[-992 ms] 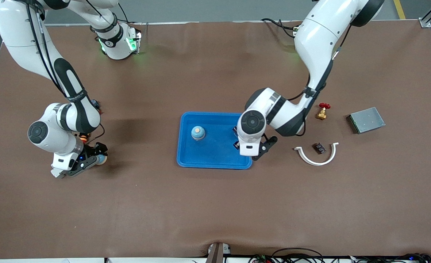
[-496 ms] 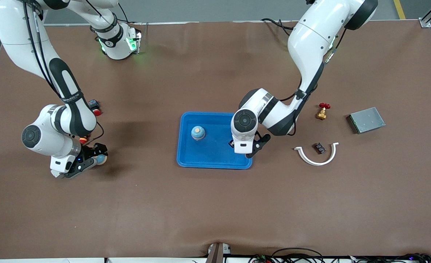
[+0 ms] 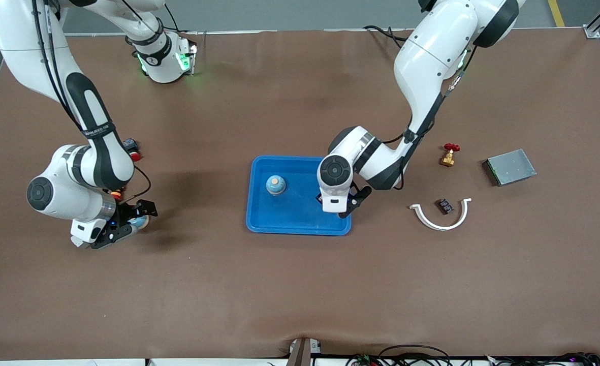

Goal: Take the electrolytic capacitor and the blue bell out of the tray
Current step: 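Grasp the capacitor with the left gripper while the right gripper places the bell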

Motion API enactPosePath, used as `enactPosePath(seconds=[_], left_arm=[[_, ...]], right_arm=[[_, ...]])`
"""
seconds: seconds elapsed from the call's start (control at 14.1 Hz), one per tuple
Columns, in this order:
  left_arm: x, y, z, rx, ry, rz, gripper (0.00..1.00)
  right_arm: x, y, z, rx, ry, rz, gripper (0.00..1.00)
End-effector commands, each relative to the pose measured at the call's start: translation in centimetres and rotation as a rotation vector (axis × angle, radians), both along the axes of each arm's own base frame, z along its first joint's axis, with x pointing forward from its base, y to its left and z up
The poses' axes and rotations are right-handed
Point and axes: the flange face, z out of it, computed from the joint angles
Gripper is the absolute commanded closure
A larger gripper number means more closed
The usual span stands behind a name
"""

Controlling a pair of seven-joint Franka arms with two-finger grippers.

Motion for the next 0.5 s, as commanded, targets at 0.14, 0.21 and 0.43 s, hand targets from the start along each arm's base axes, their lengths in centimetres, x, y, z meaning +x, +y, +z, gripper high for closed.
enactPosePath(seconds=[0.14,0.21,0.43], left_arm=[[-0.6,-1.0,0.2,-0.001,-0.016,-0.018,0.78],[-0.4,-1.0,0.5,-0.005,-0.019,-0.019,0.91],[0.6,-0.4,1.5,-0.012,-0.036,-0.027,1.0]], right_arm=[[-0.5,4.4,3.9,0.008,0.035,-0.113,0.0],[-0.6,5.2,4.6,0.005,0.039,-0.142,0.0],[-1.2,8.0,5.9,-0.005,0.052,-0.217,0.0]])
